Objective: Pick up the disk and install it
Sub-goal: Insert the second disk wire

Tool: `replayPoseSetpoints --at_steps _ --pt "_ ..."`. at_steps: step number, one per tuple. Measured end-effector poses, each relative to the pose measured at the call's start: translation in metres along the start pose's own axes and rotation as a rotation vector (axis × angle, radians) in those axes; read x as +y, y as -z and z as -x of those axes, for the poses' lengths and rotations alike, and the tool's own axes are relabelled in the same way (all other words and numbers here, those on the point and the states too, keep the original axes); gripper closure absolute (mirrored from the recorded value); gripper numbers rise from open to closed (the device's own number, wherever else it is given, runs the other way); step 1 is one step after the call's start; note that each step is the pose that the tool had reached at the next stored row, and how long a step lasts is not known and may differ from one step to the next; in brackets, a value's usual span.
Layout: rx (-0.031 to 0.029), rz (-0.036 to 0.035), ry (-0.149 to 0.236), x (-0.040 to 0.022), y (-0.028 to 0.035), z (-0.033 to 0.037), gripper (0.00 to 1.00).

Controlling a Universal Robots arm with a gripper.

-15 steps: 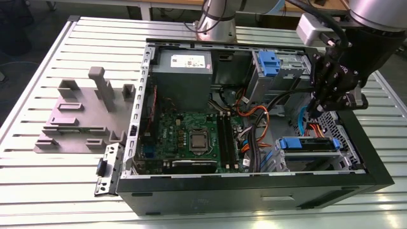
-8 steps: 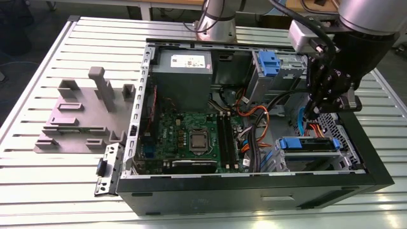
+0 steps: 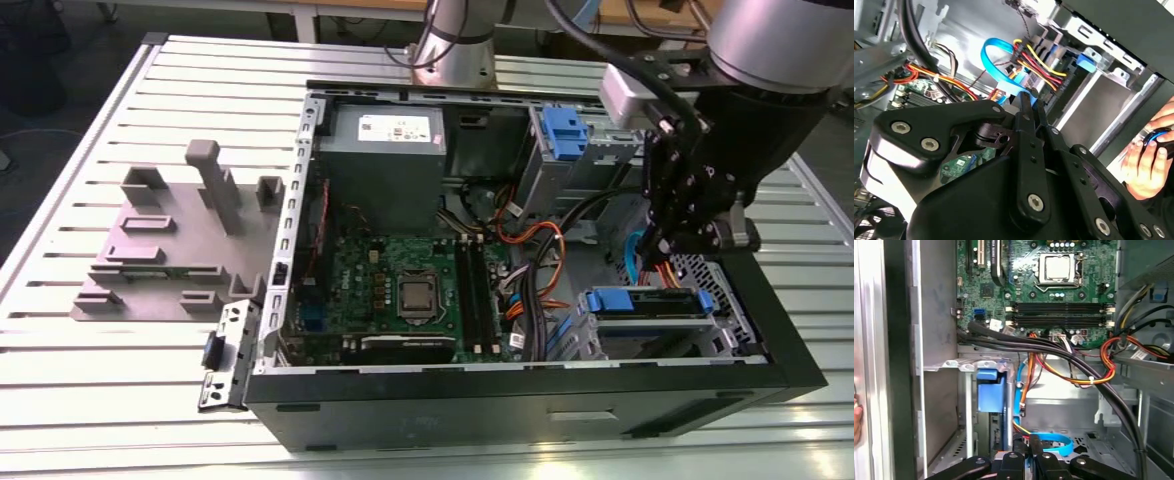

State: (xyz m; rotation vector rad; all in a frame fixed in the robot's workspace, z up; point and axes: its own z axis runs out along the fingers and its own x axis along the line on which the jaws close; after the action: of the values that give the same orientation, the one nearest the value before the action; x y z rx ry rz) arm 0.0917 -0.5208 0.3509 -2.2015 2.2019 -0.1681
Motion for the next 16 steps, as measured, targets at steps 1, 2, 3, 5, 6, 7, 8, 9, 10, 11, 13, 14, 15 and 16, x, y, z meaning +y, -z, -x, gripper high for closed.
replayPoseSetpoints --at_steps 1,2,3,5,6,7,8,9,10,11,13,14,15,16 --pt "-0.0003 -0.0017 0.0 0.0008 -0.0005 -0.002 0.84" --pt "-0.0004 -0.0033 0.0 0.0015 -0.0009 -0.004 0.84" --pt "-0.0005 -0.0051 0.0 0.0022 -0.0014 -0.0059 0.84" --pt "-0.0007 -0.0091 0.0 0.0038 -0.0023 -0.0096 0.84" --pt "-0.0007 -0.0108 0.0 0.0046 -0.0026 -0.0107 0.84" --pt "-0.0007 -0.0128 0.0 0.0056 -0.003 -0.0117 0.84" --pt "-0.0008 -0.0147 0.0 0.0064 -0.0035 -0.0126 0.84" --pt "-0.0008 -0.017 0.0 0.0073 -0.004 -0.0136 0.84" --pt "-0.0011 -0.0194 0.0 0.0079 -0.0045 -0.0147 0.84" --pt "-0.0015 -0.0222 0.0 0.0086 -0.0048 -0.0157 0.84" --pt "-0.0032 -0.0284 0.0 0.0096 -0.0057 -0.0179 0.84" --pt "-0.0038 -0.0307 0.0 0.01 -0.0061 -0.0186 0.84" --pt "-0.0045 -0.0322 0.0 0.01 -0.0065 -0.019 0.84" --pt "-0.0055 -0.0329 0.0 0.01 -0.0071 -0.0193 0.84"
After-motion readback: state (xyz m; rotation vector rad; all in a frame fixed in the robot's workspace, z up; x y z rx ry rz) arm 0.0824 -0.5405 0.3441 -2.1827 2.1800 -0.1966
